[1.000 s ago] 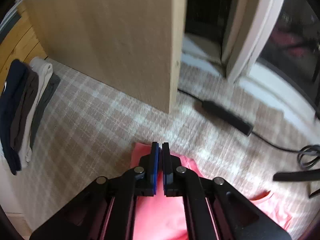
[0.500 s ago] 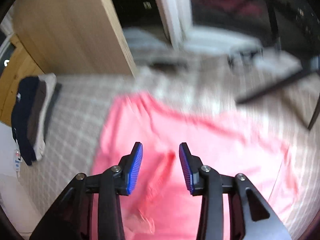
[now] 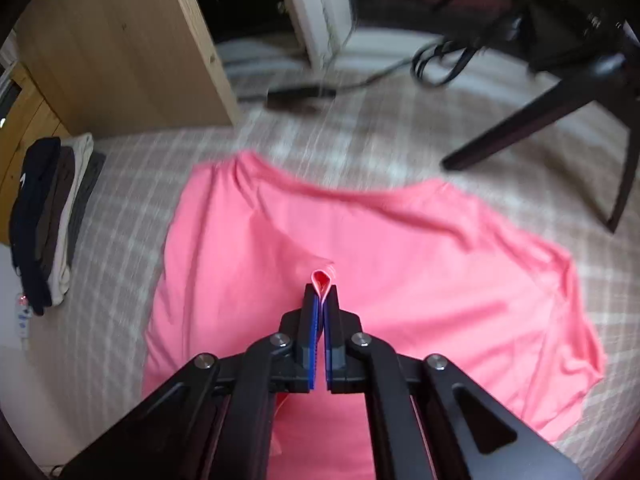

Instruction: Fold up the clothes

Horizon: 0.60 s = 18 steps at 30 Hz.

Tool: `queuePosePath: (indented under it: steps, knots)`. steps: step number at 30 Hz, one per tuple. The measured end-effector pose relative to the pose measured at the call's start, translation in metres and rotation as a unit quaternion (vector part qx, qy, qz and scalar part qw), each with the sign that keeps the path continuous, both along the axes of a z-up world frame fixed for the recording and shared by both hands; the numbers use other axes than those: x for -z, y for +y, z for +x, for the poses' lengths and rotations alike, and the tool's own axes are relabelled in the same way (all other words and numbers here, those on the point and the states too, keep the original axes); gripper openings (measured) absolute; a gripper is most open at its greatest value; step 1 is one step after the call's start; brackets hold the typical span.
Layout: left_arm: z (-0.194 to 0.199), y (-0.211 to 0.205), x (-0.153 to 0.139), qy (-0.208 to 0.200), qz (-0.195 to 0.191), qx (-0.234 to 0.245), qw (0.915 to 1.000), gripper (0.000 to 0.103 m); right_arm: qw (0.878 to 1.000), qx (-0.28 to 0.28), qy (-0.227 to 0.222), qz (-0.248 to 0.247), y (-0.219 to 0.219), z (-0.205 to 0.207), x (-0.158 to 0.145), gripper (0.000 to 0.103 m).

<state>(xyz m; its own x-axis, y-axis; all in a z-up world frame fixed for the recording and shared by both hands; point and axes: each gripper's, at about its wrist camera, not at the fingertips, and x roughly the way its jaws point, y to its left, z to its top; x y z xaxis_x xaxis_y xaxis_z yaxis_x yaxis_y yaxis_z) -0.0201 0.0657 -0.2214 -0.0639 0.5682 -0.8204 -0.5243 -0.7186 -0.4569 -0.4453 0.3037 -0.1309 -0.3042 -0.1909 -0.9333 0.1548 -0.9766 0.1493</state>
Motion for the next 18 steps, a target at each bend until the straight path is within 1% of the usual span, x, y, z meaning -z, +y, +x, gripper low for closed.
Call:
queuePosePath:
  steps: [1,2,3,4,5,6,7,9,10,11,12,13,14,16,18]
  knots:
    - [-0.001,-0.002,0.0,0.0,0.001,0.0,1.0,0.024,1.0,0.0,0.001,0.014,-0.002,0.001,-0.001,0.007]
    - [-0.001,-0.002,0.0,0.0,0.001,0.001,1.0,0.024,1.0,0.0,0.003,0.028,-0.004,0.001,-0.002,0.018]
    - [-0.001,-0.002,0.0,-0.001,0.001,0.001,1.0,0.024,0.999,0.001,0.007,0.043,-0.005,0.002,-0.004,0.024]
    - [-0.002,-0.003,0.0,-0.002,0.001,0.001,1.0,0.024,0.998,0.009,0.031,0.061,-0.006,0.006,-0.011,0.029]
    - [-0.002,-0.003,0.0,-0.003,0.001,0.0,1.0,0.024,0.996,0.009,0.057,0.063,-0.006,0.012,-0.018,0.029]
    - [-0.002,-0.003,0.0,-0.002,0.0,0.001,1.0,0.024,0.996,-0.002,0.073,0.053,-0.01,0.018,-0.024,0.029]
    - [-0.002,-0.004,0.0,-0.001,0.0,0.002,1.0,0.024,0.996,-0.02,0.071,0.041,-0.016,0.022,-0.023,0.029]
    - [-0.002,-0.005,0.001,-0.001,0.003,0.002,1.0,0.024,0.997,-0.063,0.03,0.041,-0.034,0.024,-0.005,0.029]
    - [-0.003,-0.006,0.001,-0.004,0.006,-0.001,1.0,0.024,0.995,-0.079,0.005,0.058,-0.042,0.024,0.008,0.029]
    - [-0.003,-0.007,0.001,-0.006,0.009,-0.004,0.9999,0.024,0.992,-0.091,-0.01,0.083,-0.049,0.025,0.016,0.029]
    - [-0.003,-0.01,0.001,-0.012,0.01,-0.011,0.9998,0.024,0.991,-0.094,-0.002,0.095,-0.05,0.029,0.013,0.029]
    - [-0.002,-0.013,0.0,-0.018,0.011,-0.018,0.9996,0.024,0.991,-0.095,0.007,0.093,-0.047,0.033,0.003,0.029]
    - [-0.002,-0.017,0.0,-0.024,0.011,-0.025,0.9993,0.024,0.993,-0.088,0.025,0.073,-0.04,0.04,-0.015,0.029]
    - [0.009,-0.027,-0.008,-0.019,0.005,-0.039,0.999,0.024,0.995,-0.077,0.058,0.039,-0.025,0.055,-0.053,0.029]
    - [0.024,-0.039,-0.016,-0.018,-0.001,-0.06,0.9981,0.024,0.993,-0.068,0.092,0.023,-0.005,0.072,-0.094,0.029]
